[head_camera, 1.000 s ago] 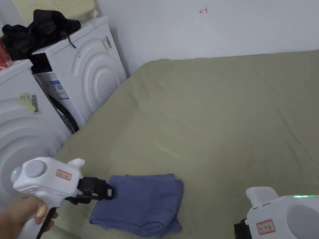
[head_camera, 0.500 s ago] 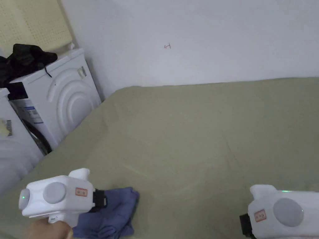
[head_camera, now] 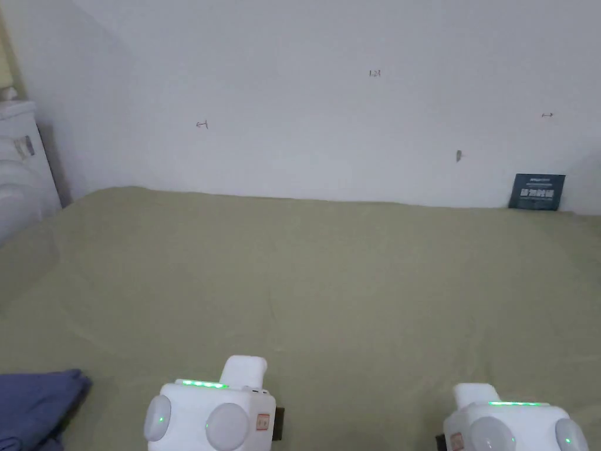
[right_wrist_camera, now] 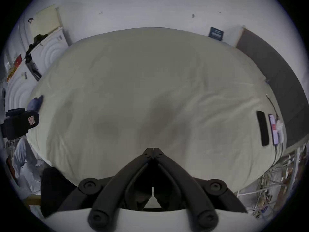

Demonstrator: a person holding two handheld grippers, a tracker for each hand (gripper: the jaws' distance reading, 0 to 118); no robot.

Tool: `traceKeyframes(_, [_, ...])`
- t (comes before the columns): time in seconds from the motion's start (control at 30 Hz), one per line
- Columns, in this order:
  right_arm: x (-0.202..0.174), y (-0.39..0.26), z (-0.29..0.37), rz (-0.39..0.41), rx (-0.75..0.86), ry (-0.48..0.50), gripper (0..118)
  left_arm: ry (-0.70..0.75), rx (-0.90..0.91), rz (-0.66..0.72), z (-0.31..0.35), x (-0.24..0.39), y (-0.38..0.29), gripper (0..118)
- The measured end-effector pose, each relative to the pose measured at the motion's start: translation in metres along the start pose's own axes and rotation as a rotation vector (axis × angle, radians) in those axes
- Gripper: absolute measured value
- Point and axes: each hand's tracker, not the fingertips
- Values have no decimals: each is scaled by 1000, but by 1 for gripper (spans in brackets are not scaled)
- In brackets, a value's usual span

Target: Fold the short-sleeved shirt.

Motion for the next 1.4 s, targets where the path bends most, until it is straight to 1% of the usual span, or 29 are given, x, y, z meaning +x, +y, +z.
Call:
traceKeyframes(0.13, [15,-5,6,-52,0,12,0,38,-13,-19,1,3,2,0])
traceKeyframes(0.2, [16,-1,13,-62,23,-5,0,21,4,32,6,-3,12,0])
traceKeyframes(0.27, [17,9,26,-77,98,-23,0,35,93,61,20,-4,22,0])
traceKeyframes(0.3, [16,15,33,-69,134,-27,0,50,161,62,29,-2,26,0])
traceKeyframes(0.4, [11,35,58,-35,323,-93,0,98,429,-32,64,8,41,0])
traceKeyframes(0.43, [10,39,68,-47,431,-119,0,135,524,-41,78,11,43,0])
traceKeyframes(0.5, [9,36,87,-74,668,-147,0,137,658,-67,97,13,47,0])
traceKeyframes(0.57, [7,28,99,-77,844,-196,0,166,724,-74,110,12,47,1])
traceKeyframes(0.63, [3,25,105,-54,879,-206,0,210,751,-71,115,7,50,3])
traceKeyframes(0.67, [2,23,108,-52,894,-192,0,222,786,-71,116,3,48,3])
traceKeyframes(0.7, [1,23,107,-54,881,-200,0,215,760,-64,117,1,49,4])
traceKeyframes(0.73, [-1,24,108,-51,873,-212,4,226,768,-49,116,-2,51,12])
traceKeyframes(0.77, [-1,24,108,-50,870,-213,26,222,763,-51,115,-5,51,31])
traceKeyframes(0.8, [-3,24,108,-44,871,-225,70,218,750,-49,115,-7,51,64])
traceKeyframes(0.83, [-4,26,105,-43,853,-265,118,242,748,-50,112,-6,50,111])
traceKeyframes(0.87, [-4,27,102,-62,818,-282,112,267,739,-48,108,-7,49,118])
traceKeyframes(0.9, [-3,20,104,-5,982,-315,114,281,750,-42,106,-8,46,118])
traceKeyframes(0.93, [-3,14,96,-42,894,-216,118,242,811,-29,107,-15,46,118])
traceKeyframes(1.0, [-2,16,100,-48,890,-182,118,207,796,-33,107,-14,41,118])
traceKeyframes(1.1, [-6,15,100,-27,874,-184,118,238,782,-34,102,-12,43,118])
traceKeyframes(1.27, [-12,9,104,18,906,-172,118,235,784,-16,105,-10,35,118])
traceKeyframes(1.33, [-14,8,108,13,910,-168,118,230,797,-16,105,-11,34,118])
traceKeyframes(1.4, [-12,11,110,-10,907,-156,118,229,804,-14,107,-11,34,118])
